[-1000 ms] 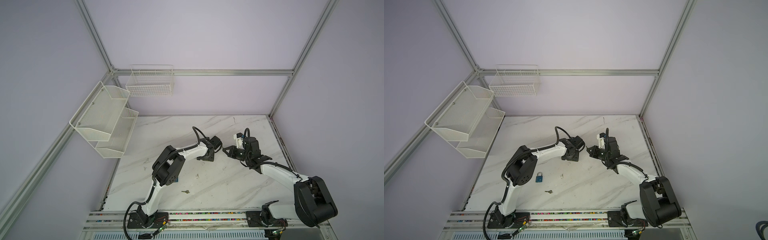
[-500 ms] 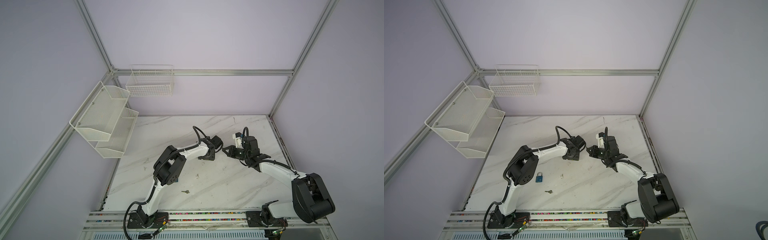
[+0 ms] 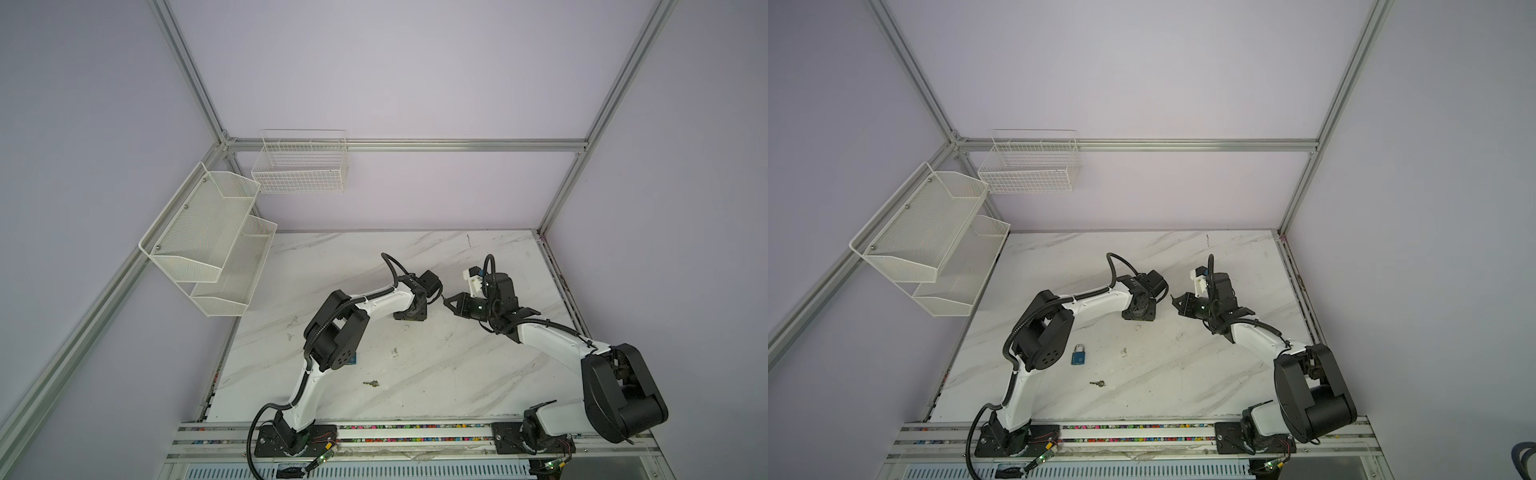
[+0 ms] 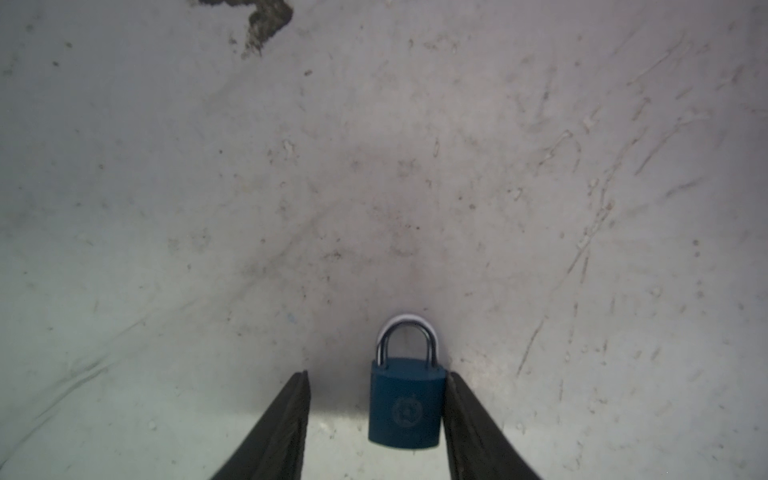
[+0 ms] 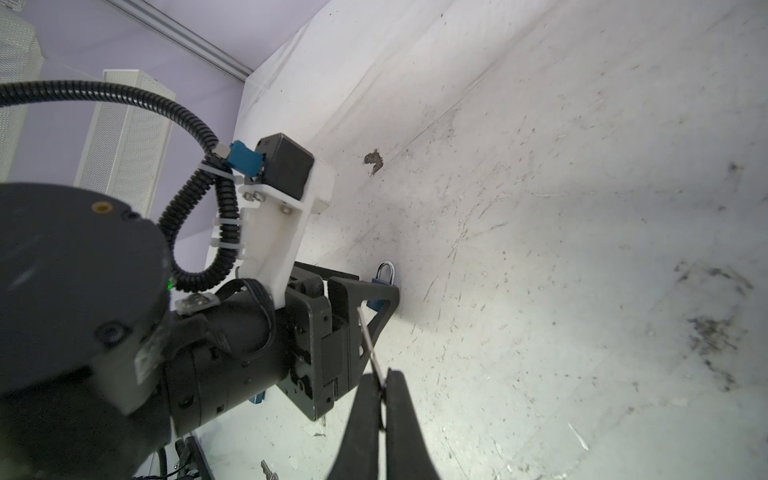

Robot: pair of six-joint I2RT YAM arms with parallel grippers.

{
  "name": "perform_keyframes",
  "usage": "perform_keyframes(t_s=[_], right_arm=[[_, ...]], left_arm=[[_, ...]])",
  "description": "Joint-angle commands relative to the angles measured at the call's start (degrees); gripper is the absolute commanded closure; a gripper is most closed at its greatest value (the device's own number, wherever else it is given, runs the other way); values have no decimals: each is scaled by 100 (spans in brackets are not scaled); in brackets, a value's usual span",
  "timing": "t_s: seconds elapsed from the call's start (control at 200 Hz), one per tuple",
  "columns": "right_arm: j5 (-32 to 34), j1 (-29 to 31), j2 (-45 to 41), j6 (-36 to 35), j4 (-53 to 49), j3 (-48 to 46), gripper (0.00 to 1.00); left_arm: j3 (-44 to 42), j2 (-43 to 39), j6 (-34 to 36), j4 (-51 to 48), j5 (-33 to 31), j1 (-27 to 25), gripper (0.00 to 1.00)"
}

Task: Unlock with the key
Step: 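Close the left gripper on the blue padlock body, then lift the padlock with the left gripper while the right gripper brings the key toward it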

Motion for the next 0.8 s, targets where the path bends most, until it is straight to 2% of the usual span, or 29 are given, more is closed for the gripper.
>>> perform_keyframes(t_s=[0.0,0.13,0.455,0.795], right_arm=[[-112,-21,78,-96,4,174,100],[-114,-22,101,-50,67,150,100],[-323,-27,213,-77,90,194,100],[-610,-22,233,-7,308,90,100]], left_arm=[[-46,-175,-14,-67,173,13,49],[67,-47,-117,-81,435,5,51],[-1,139,-581,5,93,-55,61],[53,320,-882,3,21,-128,62]])
